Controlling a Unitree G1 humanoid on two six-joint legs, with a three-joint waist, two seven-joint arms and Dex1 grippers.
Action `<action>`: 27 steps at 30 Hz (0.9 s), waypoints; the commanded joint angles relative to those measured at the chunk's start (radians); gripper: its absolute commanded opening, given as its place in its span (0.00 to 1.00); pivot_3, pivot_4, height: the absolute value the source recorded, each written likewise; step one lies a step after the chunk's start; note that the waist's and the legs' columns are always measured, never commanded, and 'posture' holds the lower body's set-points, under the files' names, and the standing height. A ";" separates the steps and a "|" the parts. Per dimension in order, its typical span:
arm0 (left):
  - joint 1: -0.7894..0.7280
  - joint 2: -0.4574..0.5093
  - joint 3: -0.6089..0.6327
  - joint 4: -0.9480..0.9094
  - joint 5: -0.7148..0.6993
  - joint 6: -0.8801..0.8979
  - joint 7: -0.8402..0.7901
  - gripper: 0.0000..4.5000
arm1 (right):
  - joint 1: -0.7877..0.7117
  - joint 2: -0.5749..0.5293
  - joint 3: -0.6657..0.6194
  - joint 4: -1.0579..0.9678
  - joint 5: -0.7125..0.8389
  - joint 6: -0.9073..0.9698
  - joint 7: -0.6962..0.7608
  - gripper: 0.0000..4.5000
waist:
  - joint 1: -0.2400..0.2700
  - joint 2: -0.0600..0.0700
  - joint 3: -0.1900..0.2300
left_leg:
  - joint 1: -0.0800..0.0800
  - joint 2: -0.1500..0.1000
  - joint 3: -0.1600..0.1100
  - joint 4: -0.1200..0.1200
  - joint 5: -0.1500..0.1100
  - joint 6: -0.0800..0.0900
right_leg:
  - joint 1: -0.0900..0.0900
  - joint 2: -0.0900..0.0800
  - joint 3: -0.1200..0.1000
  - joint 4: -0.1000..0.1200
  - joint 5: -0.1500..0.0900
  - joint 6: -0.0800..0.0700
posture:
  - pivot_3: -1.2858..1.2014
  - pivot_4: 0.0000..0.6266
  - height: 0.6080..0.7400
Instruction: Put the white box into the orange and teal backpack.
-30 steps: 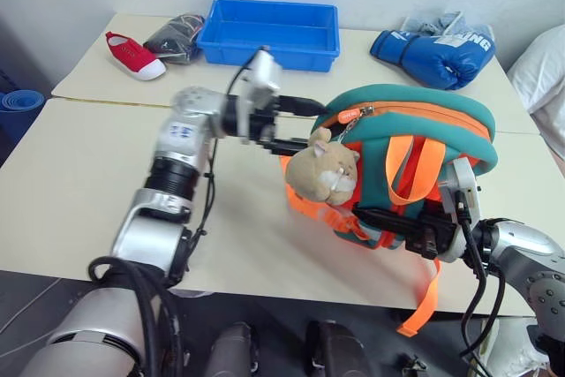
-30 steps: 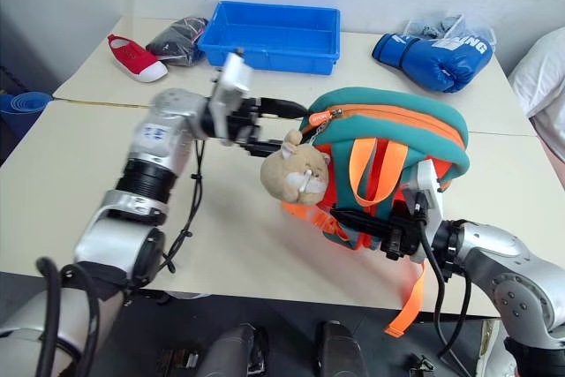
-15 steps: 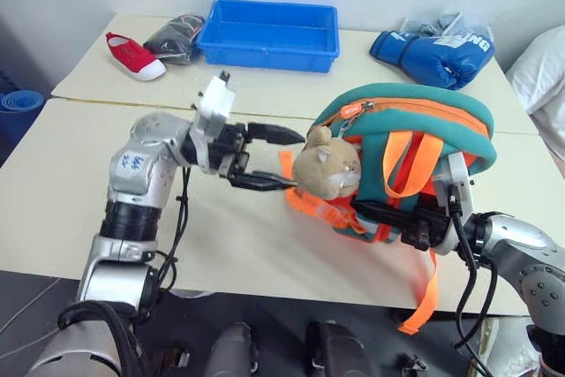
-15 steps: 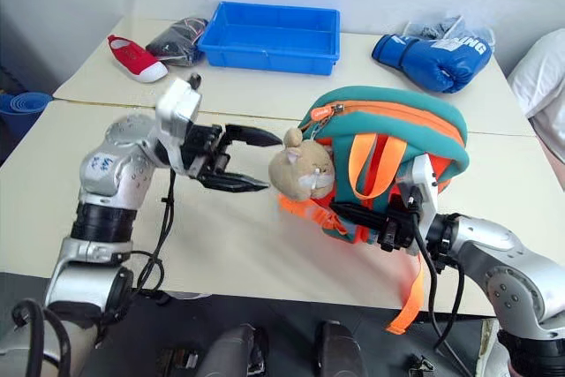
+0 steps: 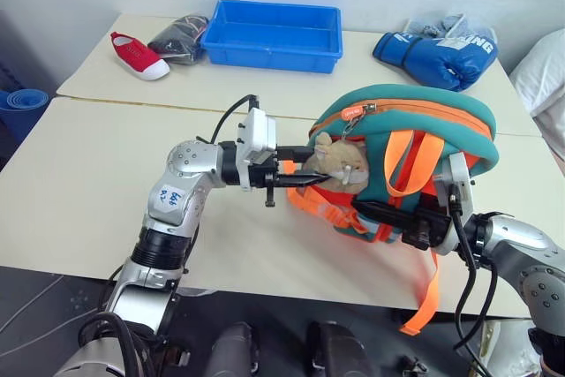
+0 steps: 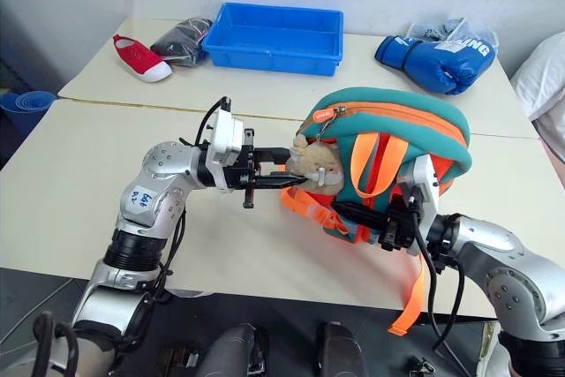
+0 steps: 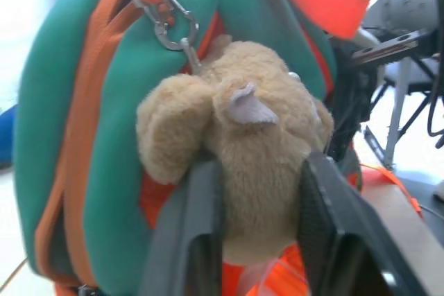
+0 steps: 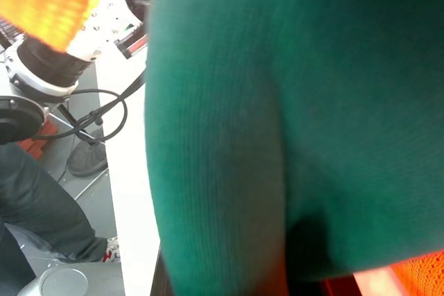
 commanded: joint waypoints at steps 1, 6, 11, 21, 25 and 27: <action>-0.004 0.062 0.083 -0.037 -0.136 0.132 -0.032 0.07 | 0.029 0.001 -0.048 -0.051 0.031 -0.011 -0.011 0.00 | 0.000 0.000 0.000 | 0.000 0.000 0.000 0.000 0.000 0.000 | 0.000 0.000 0.000 0.000 0.000 0.000 | 0.52 0.24 1.00; -0.079 0.195 0.219 0.139 -0.146 0.180 0.033 0.05 | 0.084 0.004 -0.095 -0.071 0.040 -0.028 -0.024 0.00 | -0.003 0.000 0.000 | 0.000 0.001 0.000 0.000 0.001 -0.001 | -0.001 0.001 -0.001 0.000 0.000 0.000 | 0.52 0.24 1.00; -0.108 0.236 0.196 0.458 -0.003 0.039 0.095 0.05 | 0.108 -0.004 -0.116 -0.071 0.040 -0.037 -0.021 0.00 | 0.000 0.000 0.000 | 0.001 0.000 0.000 0.000 0.001 -0.001 | 0.000 0.001 -0.001 0.000 0.000 0.000 | 0.52 0.24 1.00; -0.007 0.033 0.051 0.657 0.155 -0.199 0.119 0.05 | 0.118 0.033 -0.123 -0.039 0.011 -0.092 -0.026 0.00 | 0.005 0.000 0.000 | 0.000 0.000 0.002 0.000 0.000 0.001 | 0.000 0.000 -0.005 0.000 0.000 0.001 | 0.52 0.24 1.00; 0.022 -0.020 0.062 0.577 0.116 -0.178 0.111 0.05 | 0.123 0.056 -0.129 -0.028 0.006 -0.112 -0.034 0.00 | 0.007 0.000 0.000 | 0.001 -0.001 0.002 0.000 0.000 0.001 | 0.000 -0.001 -0.003 0.000 0.000 0.001 | 0.52 0.24 1.00; 0.040 -0.016 0.058 0.519 0.113 -0.165 0.094 0.05 | 0.113 0.079 -0.125 -0.002 -0.027 -0.148 -0.046 0.00 | 0.010 0.000 0.000 | 0.001 -0.001 0.002 0.000 0.000 0.001 | 0.000 -0.001 -0.003 0.000 0.000 0.001 | 0.52 0.24 1.00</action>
